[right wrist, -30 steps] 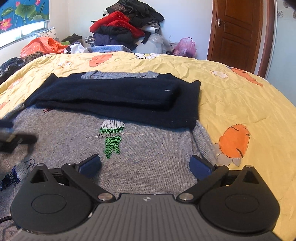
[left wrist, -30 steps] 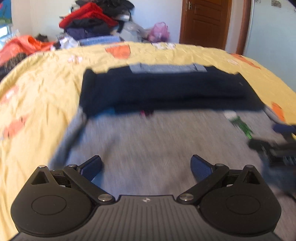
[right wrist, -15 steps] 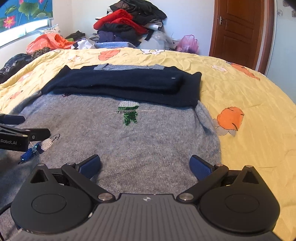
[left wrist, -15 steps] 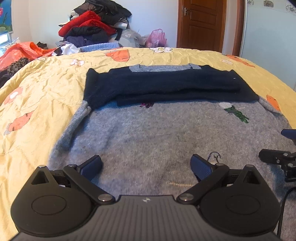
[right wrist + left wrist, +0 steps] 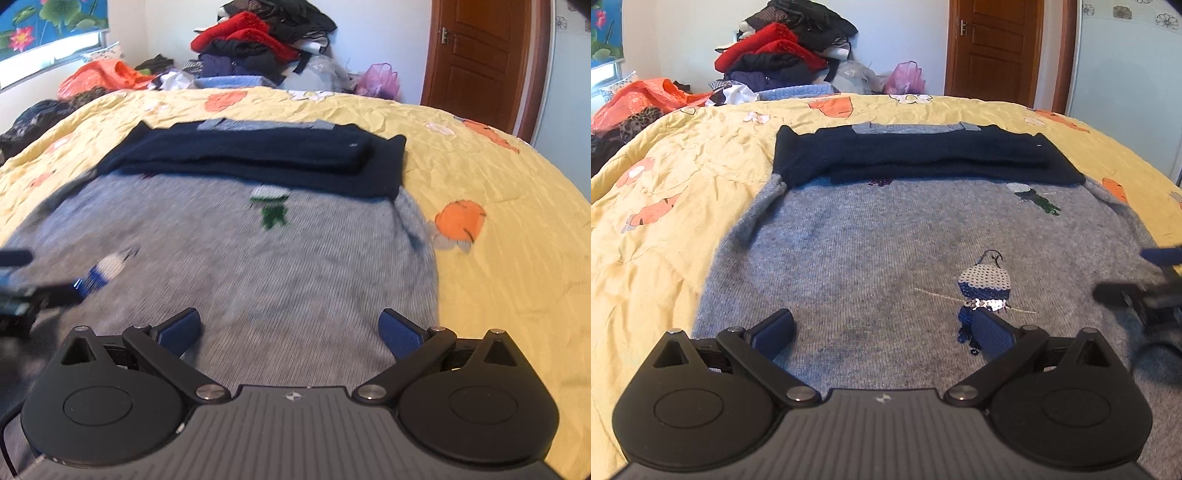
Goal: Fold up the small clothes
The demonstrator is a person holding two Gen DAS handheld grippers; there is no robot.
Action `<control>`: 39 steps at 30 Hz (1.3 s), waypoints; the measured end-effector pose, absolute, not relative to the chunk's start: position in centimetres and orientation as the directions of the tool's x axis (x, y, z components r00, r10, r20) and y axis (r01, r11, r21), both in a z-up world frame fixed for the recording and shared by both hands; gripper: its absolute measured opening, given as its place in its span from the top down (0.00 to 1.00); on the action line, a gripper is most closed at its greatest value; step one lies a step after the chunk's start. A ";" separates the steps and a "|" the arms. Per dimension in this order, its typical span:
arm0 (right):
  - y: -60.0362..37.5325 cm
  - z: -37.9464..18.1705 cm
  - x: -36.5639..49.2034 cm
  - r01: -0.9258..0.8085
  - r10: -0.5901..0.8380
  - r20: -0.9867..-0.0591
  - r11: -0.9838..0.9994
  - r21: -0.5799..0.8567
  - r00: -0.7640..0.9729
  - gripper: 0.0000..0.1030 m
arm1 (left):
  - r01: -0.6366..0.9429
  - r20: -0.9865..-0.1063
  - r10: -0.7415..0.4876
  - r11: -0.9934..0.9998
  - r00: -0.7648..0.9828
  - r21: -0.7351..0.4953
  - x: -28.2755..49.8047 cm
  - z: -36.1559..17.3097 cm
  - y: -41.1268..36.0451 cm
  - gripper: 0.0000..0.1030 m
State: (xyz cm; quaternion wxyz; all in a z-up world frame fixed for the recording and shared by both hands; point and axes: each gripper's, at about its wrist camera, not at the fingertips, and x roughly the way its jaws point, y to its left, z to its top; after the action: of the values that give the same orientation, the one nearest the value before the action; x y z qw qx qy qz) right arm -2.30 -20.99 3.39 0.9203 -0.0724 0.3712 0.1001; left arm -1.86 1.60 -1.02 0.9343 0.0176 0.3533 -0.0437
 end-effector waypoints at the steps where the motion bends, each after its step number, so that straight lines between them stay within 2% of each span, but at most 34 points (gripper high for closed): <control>1: -21.0 3.4 -2.9 -0.242 0.132 -0.699 0.969 -0.060 0.703 0.00 | 0.094 -0.661 -0.069 0.996 0.747 0.002 -1.8 -1.0 1.6 0.00; 9: -21.0 3.5 -4.5 -0.233 0.111 -0.701 0.969 -0.081 0.704 0.00 | 0.080 -0.668 -0.053 0.997 0.742 0.010 -2.3 -0.8 1.7 0.00; 24: -22.2 4.2 -11.0 -0.265 0.125 -0.743 0.962 -0.072 0.658 0.00 | 0.064 -0.700 -0.024 0.997 0.714 0.032 -9.2 -0.5 2.2 0.00; 39: -21.3 4.2 -13.0 -0.252 0.116 -0.750 0.965 -0.069 0.651 0.00 | 0.049 -0.710 -0.016 0.998 0.704 0.026 -10.9 -0.4 2.1 0.00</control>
State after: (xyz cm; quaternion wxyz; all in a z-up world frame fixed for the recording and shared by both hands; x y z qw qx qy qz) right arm -13.02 -21.33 4.25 0.9047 -0.0837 0.4052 0.1016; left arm -10.87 2.09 -0.38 0.9229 0.0212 0.3841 -0.0177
